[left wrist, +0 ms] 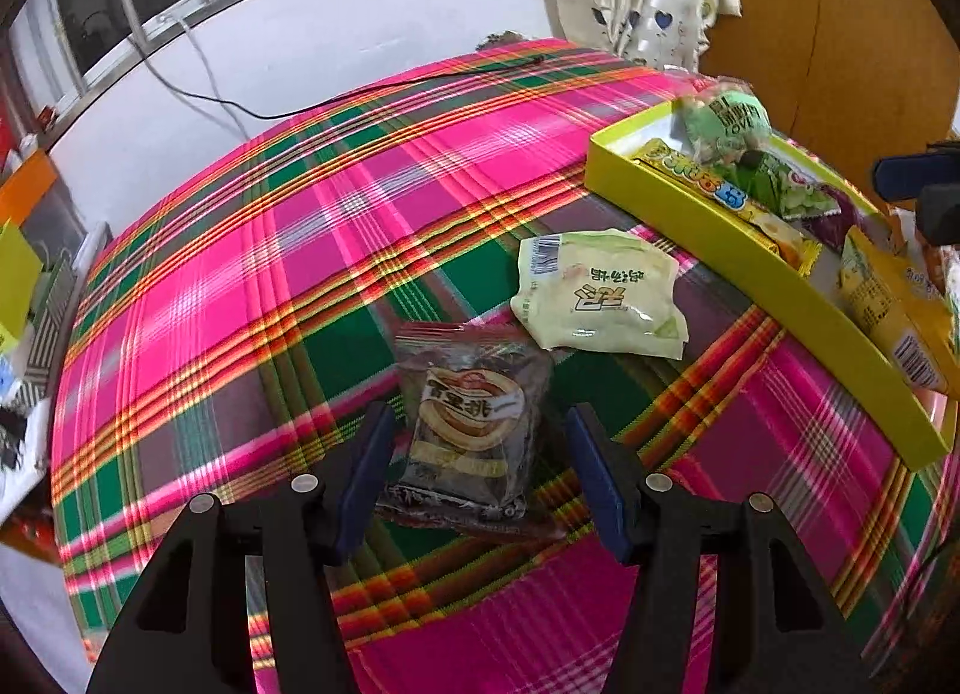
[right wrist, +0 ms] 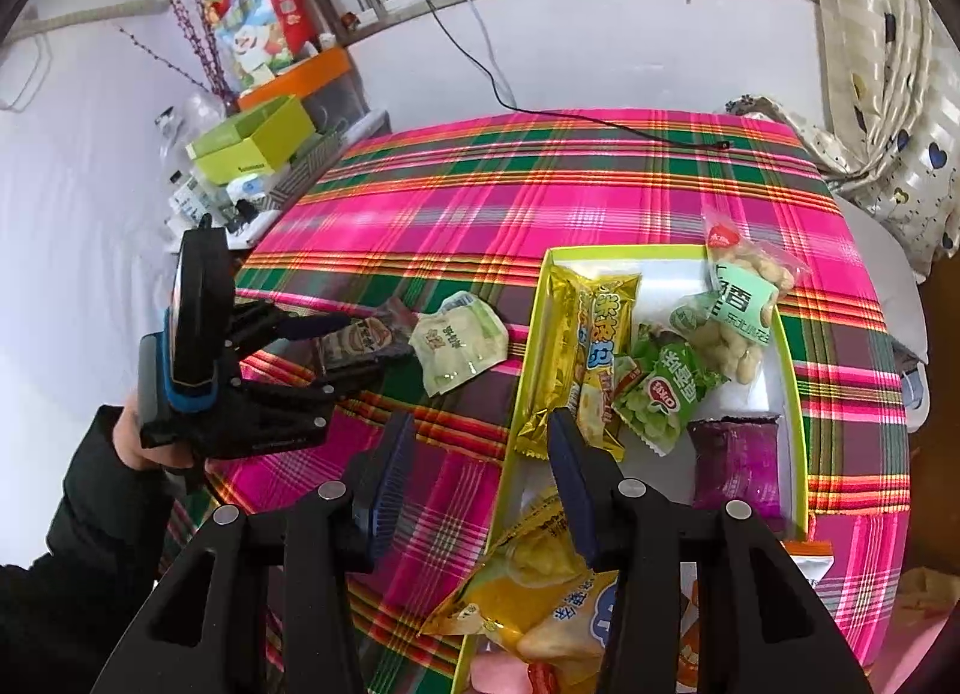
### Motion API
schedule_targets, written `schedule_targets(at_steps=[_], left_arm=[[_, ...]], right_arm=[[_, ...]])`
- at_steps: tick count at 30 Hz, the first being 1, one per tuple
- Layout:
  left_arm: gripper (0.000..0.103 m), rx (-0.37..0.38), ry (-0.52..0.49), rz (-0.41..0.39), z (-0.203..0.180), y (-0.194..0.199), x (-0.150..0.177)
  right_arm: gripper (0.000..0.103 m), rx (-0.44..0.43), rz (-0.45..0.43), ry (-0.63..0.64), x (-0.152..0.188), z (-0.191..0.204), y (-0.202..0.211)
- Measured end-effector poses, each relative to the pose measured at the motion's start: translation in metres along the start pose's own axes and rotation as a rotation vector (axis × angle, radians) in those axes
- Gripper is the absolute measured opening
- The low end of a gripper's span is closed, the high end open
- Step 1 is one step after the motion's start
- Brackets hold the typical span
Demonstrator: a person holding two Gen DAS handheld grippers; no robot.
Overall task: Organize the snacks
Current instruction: 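Grasp dark brown packet with left tool while right tool grasps pale cream bag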
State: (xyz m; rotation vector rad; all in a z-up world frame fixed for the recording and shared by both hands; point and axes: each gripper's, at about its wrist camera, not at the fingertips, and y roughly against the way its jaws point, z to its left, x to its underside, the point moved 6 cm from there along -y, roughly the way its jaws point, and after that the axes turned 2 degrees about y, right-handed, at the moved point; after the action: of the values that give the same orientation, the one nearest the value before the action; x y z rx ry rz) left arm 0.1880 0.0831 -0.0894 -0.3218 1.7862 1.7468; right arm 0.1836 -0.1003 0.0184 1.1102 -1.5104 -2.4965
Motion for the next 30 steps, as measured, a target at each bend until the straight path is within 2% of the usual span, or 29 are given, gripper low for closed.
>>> schedule_targets(at_steps=[2, 5, 8, 12, 21, 24, 30], left_arm=[[0.050, -0.023, 0.022, -0.004, 0.001, 0.001, 0.002], [0.042, -0.041, 0.068, -0.007, 0.002, 0.003, 0.007], [0.039, -0.066, 0.128, -0.012, 0.004, 0.008, 0.010], [0.038, -0.030, 0.205, -0.032, 0.007, 0.016, 0.016], [0.038, -0.044, 0.365, -0.068, 0.023, 0.040, 0.035], [0.038, -0.044, 0.394, -0.079, 0.027, 0.045, 0.040], [0.038, -0.036, 0.417, -0.085, 0.029, 0.050, 0.048]], right_arm=[[0.044, 0.006, 0.009, 0.020, -0.003, 0.003, -0.002], [0.044, 0.020, 0.021, 0.070, -0.011, 0.010, -0.007], [0.044, 0.031, 0.040, 0.137, -0.020, 0.016, -0.015], [0.046, 0.030, 0.089, 0.224, -0.030, 0.026, -0.033], [0.056, 0.021, 0.263, 0.510, -0.036, 0.051, -0.096], [0.061, 0.017, 0.320, 0.582, -0.033, 0.055, -0.114], [0.063, 0.026, 0.431, 0.653, -0.030, 0.054, -0.146]])
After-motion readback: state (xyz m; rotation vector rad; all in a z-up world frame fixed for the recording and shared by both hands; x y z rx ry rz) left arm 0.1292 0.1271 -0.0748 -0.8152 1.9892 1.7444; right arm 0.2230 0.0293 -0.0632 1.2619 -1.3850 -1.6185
